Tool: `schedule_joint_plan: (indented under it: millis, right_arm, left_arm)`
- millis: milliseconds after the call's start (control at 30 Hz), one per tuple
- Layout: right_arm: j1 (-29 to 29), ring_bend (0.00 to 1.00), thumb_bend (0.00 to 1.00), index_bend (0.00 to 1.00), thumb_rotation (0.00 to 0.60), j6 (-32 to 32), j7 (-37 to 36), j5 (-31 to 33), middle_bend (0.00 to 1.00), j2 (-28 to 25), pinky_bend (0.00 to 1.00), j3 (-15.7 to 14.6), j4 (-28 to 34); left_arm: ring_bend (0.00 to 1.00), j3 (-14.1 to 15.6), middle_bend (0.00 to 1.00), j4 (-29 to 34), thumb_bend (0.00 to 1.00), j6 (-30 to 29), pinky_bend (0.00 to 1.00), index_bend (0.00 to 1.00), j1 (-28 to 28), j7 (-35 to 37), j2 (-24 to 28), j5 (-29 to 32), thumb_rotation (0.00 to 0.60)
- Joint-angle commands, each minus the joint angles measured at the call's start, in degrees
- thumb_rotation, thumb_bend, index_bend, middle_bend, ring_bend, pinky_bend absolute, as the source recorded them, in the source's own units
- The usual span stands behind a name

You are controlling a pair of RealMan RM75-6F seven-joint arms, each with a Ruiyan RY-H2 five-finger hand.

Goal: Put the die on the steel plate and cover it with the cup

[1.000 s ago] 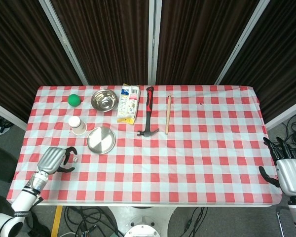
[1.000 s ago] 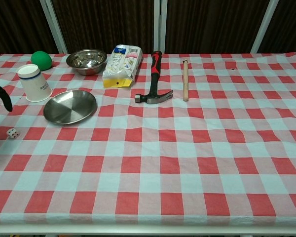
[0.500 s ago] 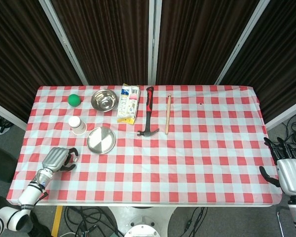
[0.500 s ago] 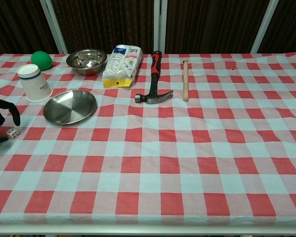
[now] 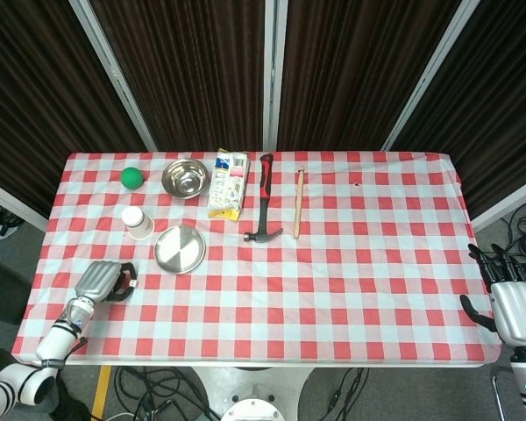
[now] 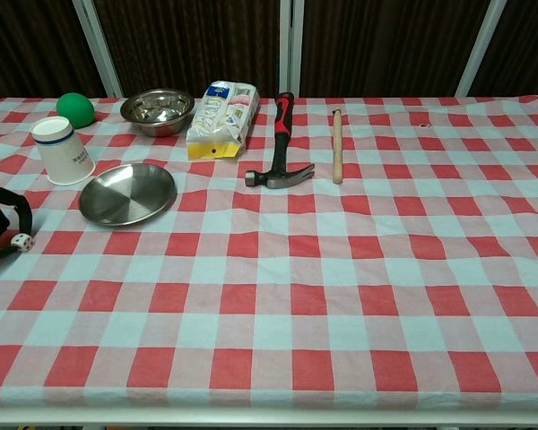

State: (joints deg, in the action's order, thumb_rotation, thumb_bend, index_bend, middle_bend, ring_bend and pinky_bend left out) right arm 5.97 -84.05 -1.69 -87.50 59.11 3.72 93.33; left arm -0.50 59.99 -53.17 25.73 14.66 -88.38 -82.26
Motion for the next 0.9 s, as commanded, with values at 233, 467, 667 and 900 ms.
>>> schedule_joint_plan:
  millis: [233, 467, 667, 900]
  right_arm:
    - [0.03, 0.02, 0.25, 0.05, 0.6, 0.03, 0.27, -0.03, 0.21, -0.18, 0.14, 0.0, 0.29]
    - [0.35, 0.02, 0.25, 0.05, 0.6, 0.29, 0.03, -0.44, 0.21, 0.06, 0.14, -0.05, 0.21]
    - [-0.58, 0.02, 0.25, 0.05, 0.6, -0.96, -0.39, -0.15, 0.21, -0.18, 0.14, -0.14, -0.02]
    - [-1.07, 0.02, 0.25, 0.05, 0.6, -1.29, -1.12, 0.18, 0.21, -0.44, 0.14, -0.18, -0.42]
  left_arm:
    - [0.79, -1.7, 0.82, 1.7, 0.41, -4.07, 0.89, 0.57, 0.63, 2.18, 0.12, -1.05, 0.6]
    - [0.79, -6.02, 0.81, 3.21, 0.41, -1.88, 0.89, 0.56, 5.73, -1.06, -1.25, 0.61, 0.6]
    - [0.79, -7.91, 0.81, 0.85, 0.41, 2.75, 0.89, 0.56, 9.79, -6.38, -4.82, 3.76, 0.6]
    - [0.79, -7.74, 0.79, -0.27, 0.41, 6.25, 0.89, 0.53, 11.35, -11.73, -7.07, 7.16, 0.6]
